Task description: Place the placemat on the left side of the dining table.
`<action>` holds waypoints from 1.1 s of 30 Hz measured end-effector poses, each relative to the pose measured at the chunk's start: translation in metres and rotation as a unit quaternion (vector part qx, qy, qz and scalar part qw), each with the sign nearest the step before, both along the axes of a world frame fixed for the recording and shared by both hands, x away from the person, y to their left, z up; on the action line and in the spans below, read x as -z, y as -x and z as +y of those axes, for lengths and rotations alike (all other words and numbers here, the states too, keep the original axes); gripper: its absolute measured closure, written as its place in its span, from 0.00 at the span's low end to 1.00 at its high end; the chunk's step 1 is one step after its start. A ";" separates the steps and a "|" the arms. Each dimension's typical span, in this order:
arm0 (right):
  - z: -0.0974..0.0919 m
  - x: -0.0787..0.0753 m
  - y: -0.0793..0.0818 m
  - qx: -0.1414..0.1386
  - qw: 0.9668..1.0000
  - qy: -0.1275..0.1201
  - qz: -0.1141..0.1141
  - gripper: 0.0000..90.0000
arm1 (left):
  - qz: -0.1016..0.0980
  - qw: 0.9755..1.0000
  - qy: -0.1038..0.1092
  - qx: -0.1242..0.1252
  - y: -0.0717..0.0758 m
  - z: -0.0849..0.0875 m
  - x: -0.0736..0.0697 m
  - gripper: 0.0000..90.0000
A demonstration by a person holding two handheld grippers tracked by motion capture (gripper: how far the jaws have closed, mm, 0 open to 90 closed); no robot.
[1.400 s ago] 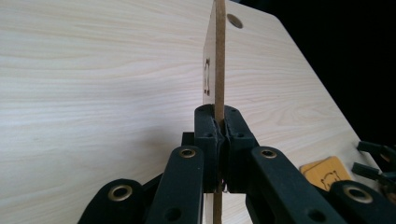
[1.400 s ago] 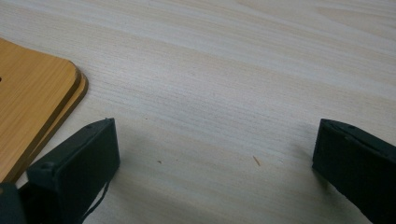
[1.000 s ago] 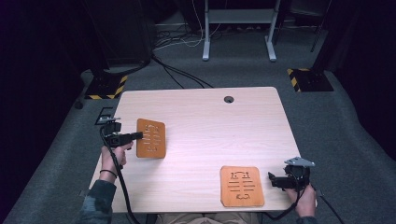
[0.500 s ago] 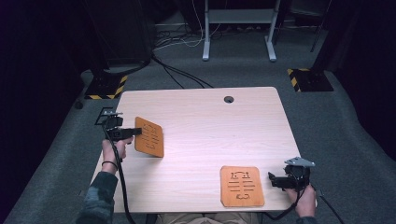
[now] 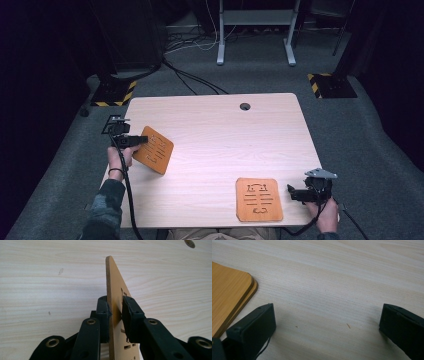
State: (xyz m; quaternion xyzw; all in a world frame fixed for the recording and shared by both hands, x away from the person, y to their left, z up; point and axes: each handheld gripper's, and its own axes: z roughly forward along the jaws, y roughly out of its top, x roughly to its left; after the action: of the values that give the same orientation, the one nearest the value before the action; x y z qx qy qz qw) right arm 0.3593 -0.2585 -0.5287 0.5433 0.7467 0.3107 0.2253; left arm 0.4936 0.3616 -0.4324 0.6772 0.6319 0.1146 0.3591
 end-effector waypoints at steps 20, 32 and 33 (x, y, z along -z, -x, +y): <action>0.000 0.000 0.000 0.001 1.000 -0.001 0.000 0.00 | 0.001 1.000 0.000 -0.030 -0.011 0.015 0.017 0.78; 0.000 0.000 0.000 0.003 1.000 0.000 0.001 0.00 | 0.008 0.999 -0.004 -0.035 -0.013 0.023 0.026 0.75; 0.000 0.000 0.000 0.003 1.000 -0.001 0.001 0.00 | 0.008 0.999 -0.004 -0.036 -0.014 0.023 0.027 0.74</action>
State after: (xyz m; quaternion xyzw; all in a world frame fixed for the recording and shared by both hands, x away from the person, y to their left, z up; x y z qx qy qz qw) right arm 0.3590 -0.2588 -0.5286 0.5463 0.7448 0.3100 0.2253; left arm 0.5071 0.3846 -0.4590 0.6561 0.6585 0.1249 0.3469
